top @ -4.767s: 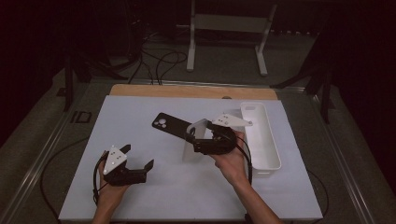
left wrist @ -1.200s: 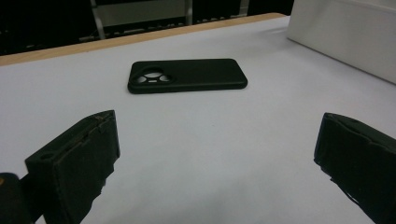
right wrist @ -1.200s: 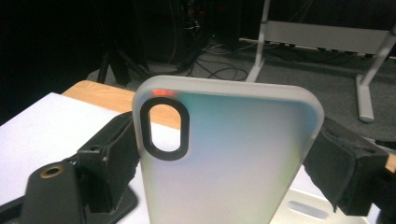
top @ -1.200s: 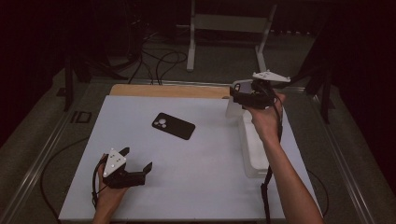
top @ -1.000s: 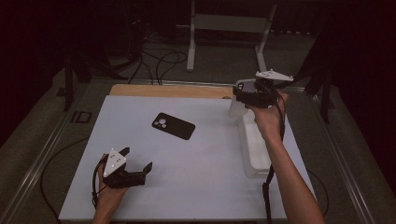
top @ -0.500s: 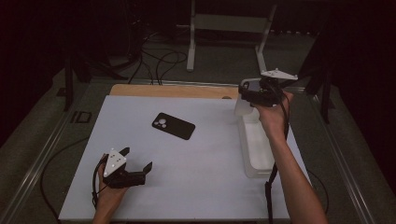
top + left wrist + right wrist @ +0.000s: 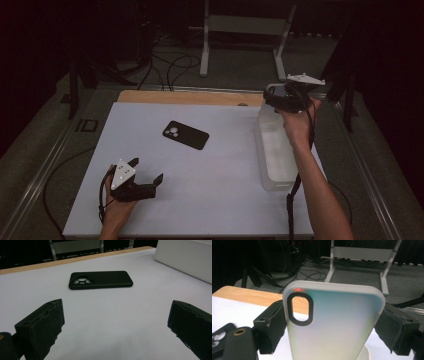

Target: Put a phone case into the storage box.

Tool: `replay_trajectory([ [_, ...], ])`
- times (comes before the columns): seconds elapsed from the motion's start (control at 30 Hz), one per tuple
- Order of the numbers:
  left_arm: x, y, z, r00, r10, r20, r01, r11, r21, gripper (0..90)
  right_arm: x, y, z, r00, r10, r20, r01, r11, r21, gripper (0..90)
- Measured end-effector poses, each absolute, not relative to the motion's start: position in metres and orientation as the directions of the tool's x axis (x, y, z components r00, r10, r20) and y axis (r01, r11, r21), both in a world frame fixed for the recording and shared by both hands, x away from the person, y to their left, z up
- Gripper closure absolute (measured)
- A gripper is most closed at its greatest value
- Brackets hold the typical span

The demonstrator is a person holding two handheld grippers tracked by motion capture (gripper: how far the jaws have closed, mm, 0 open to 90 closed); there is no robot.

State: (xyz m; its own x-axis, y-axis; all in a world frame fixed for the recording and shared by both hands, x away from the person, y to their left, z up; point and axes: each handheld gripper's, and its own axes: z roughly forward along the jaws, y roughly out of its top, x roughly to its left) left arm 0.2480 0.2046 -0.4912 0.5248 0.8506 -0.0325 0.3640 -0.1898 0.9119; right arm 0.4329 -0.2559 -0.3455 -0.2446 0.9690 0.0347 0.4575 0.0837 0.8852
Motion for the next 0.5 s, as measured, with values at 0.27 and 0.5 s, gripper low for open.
replay_trajectory([
  [0.27, 0.248, 0.204, -0.491, 0.526, 0.850, -0.028, 0.365, -0.195, 0.910, 0.9, 0.439, -0.261, -0.352, -0.207, 0.978, 0.005, 0.471, 0.095, 0.877, 16.3],
  [0.5, 0.248, 0.204, -0.491, 0.526, 0.850, -0.030, 0.364, -0.193, 0.911, 0.9, 0.445, -0.264, -0.358, -0.184, 0.983, 0.016, 0.489, 0.078, 0.869, 16.3],
])
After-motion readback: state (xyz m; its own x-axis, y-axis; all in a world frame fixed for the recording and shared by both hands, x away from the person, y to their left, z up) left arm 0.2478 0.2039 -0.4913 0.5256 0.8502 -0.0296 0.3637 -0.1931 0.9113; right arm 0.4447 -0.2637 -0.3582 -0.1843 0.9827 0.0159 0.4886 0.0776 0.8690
